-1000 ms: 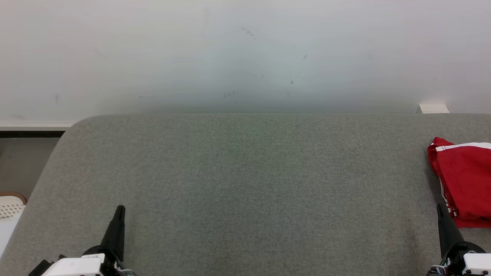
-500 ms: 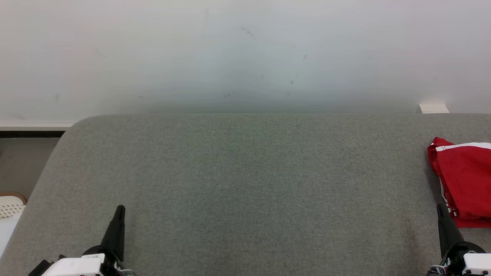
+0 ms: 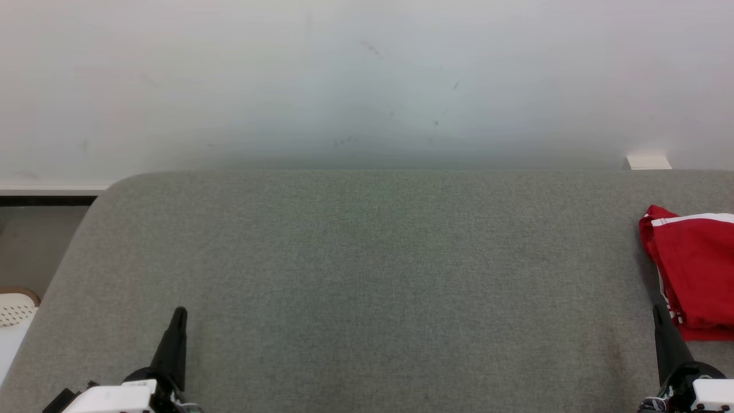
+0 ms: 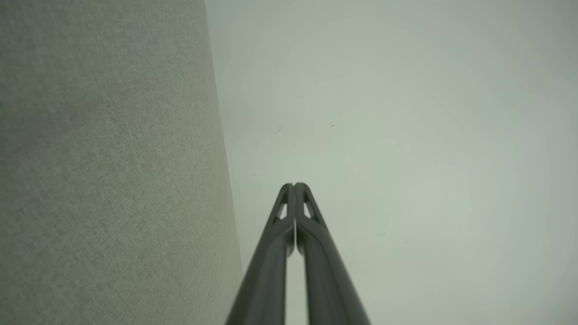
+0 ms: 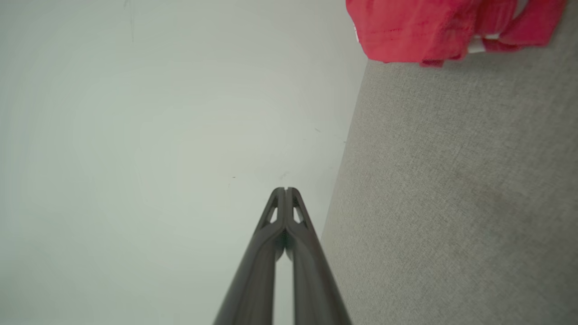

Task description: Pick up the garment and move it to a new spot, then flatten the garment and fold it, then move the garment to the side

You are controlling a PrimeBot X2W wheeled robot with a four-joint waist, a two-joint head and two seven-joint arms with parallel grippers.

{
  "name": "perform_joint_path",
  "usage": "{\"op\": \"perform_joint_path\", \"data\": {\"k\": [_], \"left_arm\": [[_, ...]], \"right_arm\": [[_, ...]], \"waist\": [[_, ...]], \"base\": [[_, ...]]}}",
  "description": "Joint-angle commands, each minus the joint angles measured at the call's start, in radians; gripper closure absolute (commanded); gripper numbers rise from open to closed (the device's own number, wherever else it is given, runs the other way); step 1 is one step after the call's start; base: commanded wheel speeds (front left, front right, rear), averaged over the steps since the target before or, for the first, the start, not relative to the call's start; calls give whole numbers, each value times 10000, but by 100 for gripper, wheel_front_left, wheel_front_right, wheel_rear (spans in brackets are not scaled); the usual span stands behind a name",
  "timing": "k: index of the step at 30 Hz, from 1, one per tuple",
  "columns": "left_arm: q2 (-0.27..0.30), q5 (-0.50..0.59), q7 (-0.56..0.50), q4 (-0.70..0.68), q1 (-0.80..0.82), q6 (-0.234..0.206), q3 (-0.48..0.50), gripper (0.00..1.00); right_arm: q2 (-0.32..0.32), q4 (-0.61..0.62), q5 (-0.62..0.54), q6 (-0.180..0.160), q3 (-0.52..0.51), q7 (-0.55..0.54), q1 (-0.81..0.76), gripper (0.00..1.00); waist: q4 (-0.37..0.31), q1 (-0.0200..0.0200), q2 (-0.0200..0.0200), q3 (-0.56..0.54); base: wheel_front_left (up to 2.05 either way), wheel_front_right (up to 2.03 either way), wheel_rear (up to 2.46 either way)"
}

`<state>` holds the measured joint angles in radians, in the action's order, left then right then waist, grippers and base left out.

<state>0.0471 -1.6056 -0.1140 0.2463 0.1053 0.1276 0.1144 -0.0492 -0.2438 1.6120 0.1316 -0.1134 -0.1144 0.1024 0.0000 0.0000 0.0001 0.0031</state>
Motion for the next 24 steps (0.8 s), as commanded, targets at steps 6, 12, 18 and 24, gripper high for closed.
{"op": "perform_joint_path", "data": {"k": [6, 12, 18, 24], "left_arm": [[60, -137, -32, -29, 64, 58, 12, 100], [60, -137, -32, -29, 64, 58, 11, 100], [60, -137, -32, -29, 64, 57, 13, 100], [60, -137, -32, -29, 64, 58, 13, 100]], "right_arm": [[-13, -21, 21, -18, -28, -20, 116, 100], [-13, -21, 21, -18, -27, -20, 117, 100], [-13, -21, 21, -18, -27, -19, 117, 100], [-13, -21, 21, -18, -27, -19, 117, 100]], "waist": [[0, 0, -1, 0], [0, 0, -1, 0], [0, 0, -1, 0], [0, 0, -1, 0]], "base": [[0, 0, 0], [0, 0, 0], [0, 0, 0], [0, 0, 0]]}}
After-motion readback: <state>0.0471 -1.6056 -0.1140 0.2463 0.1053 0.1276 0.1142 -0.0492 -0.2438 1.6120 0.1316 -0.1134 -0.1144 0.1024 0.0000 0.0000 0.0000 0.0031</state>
